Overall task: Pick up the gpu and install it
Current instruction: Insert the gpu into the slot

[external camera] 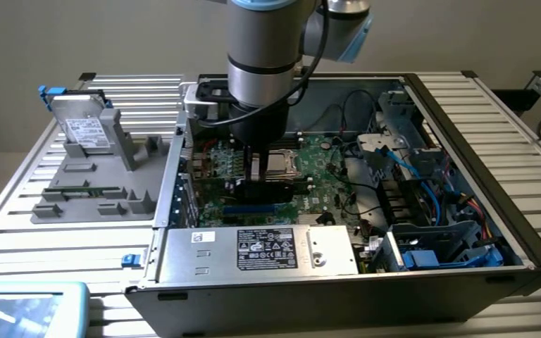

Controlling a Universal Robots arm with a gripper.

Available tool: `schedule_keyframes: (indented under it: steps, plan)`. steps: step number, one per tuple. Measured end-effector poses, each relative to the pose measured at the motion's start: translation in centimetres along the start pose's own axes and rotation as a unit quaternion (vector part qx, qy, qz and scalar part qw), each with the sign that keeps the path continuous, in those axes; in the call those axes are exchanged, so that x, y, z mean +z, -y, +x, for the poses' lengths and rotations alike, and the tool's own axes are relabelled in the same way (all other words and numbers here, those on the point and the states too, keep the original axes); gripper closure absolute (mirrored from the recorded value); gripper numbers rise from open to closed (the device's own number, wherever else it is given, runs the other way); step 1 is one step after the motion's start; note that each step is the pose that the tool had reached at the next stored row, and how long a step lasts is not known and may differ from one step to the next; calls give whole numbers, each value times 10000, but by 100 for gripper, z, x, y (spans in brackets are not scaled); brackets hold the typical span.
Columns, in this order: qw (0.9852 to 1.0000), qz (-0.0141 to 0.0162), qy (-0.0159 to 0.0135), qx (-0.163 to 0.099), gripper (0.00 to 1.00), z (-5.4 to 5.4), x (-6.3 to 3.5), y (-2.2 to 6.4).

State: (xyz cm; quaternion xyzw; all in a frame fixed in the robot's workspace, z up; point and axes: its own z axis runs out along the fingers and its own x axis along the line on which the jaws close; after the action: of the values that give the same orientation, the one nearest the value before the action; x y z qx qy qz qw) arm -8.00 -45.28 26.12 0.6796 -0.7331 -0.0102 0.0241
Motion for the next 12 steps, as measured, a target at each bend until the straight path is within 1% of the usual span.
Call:
schedule_keyframes:
  steps: [1, 2, 7, 11, 12]
  plan:
    - [10000, 18, 2, 0, 72, 0, 0, -3]
    - [10000, 23, 7, 0, 72, 0, 0, -3]
    - [10000, 21, 17, -1, 72, 2, -1, -13]
    - [10000, 16, 62, -3, 72, 3, 0, -23]
    - [10000, 14, 76, -4, 72, 3, 1, -25]
